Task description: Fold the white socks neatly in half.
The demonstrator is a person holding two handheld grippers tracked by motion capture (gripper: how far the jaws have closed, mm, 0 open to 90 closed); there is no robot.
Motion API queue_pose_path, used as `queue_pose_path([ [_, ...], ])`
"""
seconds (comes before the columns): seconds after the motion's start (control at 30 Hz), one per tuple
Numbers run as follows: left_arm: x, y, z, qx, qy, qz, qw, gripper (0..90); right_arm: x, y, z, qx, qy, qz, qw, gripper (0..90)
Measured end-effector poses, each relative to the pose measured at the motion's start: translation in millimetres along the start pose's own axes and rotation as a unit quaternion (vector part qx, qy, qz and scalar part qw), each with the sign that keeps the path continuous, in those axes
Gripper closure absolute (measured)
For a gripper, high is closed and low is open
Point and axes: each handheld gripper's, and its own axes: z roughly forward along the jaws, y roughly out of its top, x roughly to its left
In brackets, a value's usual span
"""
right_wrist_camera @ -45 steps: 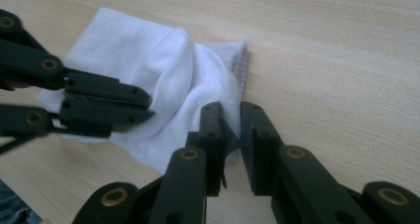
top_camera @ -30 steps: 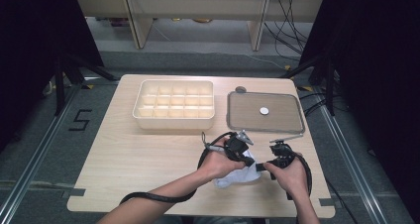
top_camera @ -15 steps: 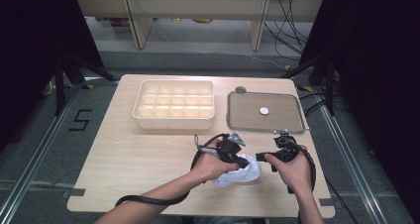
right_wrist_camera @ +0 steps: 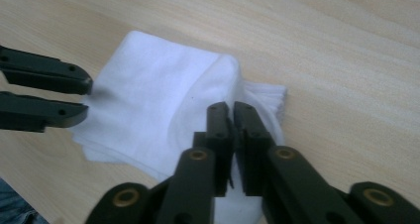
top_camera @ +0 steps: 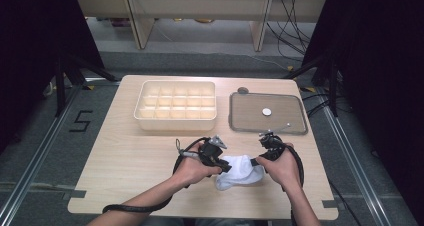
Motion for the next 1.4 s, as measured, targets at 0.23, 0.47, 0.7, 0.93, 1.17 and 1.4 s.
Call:
queue_pose_path([
  [0.23,-2.0,-0.4,5.2,0.001,0.004,0.007,1.0000,74.2,2.7,-4.4,-17.7,-0.022,-0.002,-0.001,0.9998,89.4],
  [0.47,-5.0,-1.3,10.0,0.010,0.008,0.017,0.9998,74.5,0.2,-10.2,-19.9,-0.001,-0.018,-0.011,0.9998,89.4],
  [0.7,-4.5,-7.7,20.8,0.037,0.005,0.023,0.9990,77.2,-2.5,-14.2,-8.5,0.030,-0.053,0.009,0.9981,89.4],
  [0.93,-4.4,-13.2,25.5,0.046,0.006,0.029,0.9985,77.1,-3.7,-19.6,-0.2,0.039,-0.067,0.004,0.9970,89.4],
  [1.17,-10.1,-10.5,18.7,0.036,0.002,0.027,0.9990,75.1,-5.4,-21.7,1.1,0.034,-0.063,0.004,0.9974,89.1],
  [1.4,-18.5,-14.1,20.0,0.045,-0.015,0.028,0.9985,79.4,-5.0,-22.2,1.1,0.031,-0.063,0.005,0.9975,88.8],
])
